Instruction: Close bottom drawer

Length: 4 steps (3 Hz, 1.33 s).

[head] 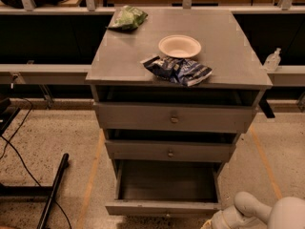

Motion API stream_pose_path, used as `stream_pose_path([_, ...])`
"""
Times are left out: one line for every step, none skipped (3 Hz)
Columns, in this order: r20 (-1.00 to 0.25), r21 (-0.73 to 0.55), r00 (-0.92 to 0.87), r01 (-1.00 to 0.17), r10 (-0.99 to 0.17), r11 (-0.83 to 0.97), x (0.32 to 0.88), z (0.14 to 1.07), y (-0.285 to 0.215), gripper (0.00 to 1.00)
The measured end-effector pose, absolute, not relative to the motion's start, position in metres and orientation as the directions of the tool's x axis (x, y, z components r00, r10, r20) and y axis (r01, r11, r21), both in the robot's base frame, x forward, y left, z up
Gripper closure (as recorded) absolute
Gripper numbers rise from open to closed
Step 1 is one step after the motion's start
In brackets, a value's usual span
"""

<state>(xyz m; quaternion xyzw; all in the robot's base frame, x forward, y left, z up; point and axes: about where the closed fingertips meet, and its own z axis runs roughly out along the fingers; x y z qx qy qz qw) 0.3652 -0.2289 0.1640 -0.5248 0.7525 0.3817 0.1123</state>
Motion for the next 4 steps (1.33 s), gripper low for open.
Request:
stream_pose_path([-0.607, 0.425, -0.420, -0.889, -0.675, 0.172, 0.373, 0.155, -0.225, 1.00])
stream_pose_path([-0.607, 0.425, -0.420, -0.889, -0.674, 0.172, 0.373, 0.155, -0.225, 1.00])
stream_pose_path([-0.628, 0.374, -0.383, -0.912, -0.677, 0.169, 0.376, 0.153, -0.218, 1.00])
stream_pose_path([-0.653, 0.291, -0.319, -0.943, -0.687, 0.161, 0.384, 0.149, -0.204, 1.00])
